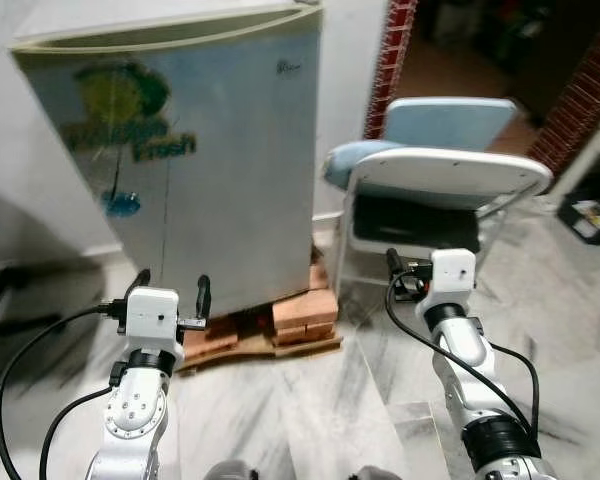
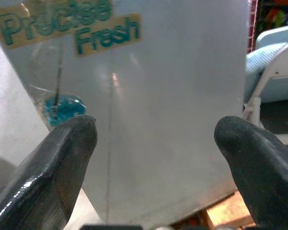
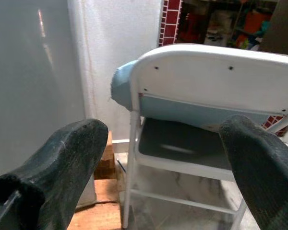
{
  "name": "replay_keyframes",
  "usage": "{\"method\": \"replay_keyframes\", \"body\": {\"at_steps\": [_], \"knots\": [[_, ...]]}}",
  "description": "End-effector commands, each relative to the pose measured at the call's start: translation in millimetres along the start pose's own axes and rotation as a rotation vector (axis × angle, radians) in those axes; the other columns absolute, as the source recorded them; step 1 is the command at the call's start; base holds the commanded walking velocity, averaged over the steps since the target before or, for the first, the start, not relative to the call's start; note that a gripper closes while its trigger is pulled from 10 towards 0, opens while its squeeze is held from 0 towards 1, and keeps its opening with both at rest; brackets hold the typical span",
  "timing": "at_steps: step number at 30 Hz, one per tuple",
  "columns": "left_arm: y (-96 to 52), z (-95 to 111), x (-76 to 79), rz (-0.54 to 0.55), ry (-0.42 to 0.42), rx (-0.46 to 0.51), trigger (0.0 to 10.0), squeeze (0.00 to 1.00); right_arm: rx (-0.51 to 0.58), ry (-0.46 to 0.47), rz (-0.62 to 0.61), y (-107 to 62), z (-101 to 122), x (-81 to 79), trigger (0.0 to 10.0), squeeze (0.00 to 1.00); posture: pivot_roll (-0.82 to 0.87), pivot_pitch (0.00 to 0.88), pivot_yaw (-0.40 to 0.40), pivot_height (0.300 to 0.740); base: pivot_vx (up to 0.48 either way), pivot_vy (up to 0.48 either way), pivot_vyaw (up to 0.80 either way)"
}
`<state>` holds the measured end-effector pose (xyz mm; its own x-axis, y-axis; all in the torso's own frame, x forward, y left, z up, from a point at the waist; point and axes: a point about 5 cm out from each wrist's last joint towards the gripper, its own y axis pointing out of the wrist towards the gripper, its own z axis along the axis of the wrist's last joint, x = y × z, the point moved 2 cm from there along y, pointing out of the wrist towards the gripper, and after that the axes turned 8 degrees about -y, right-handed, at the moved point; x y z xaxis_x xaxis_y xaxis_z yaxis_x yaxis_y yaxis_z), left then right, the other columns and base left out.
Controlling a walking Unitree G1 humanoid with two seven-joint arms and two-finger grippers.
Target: Restocking fridge
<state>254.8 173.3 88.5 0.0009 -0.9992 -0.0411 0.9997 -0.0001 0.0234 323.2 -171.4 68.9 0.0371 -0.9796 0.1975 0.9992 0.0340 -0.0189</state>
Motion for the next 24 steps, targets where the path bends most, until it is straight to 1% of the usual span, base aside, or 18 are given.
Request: {"method": "replay_keyframes", "body": {"at_steps": [1,24], "knots": [[-2.7,-3.4,-7.8,0.01,0.023,-0.018,10.0,0.0,0.021,0.01,0.025,4.2,7.1,-11.5,10.0,0.0,0.04,0.052,0.02,0.74,0.0,0.48,-0.53],[-7.7,-10.1,-3.3,0.001,0.021,-0.043,10.0,0.0,0.02,-0.006,0.032,8.4,8.3,-10.2,10.0,0.0,0.05,0.046,0.006,0.74,0.0,0.479,-0.57]]}}
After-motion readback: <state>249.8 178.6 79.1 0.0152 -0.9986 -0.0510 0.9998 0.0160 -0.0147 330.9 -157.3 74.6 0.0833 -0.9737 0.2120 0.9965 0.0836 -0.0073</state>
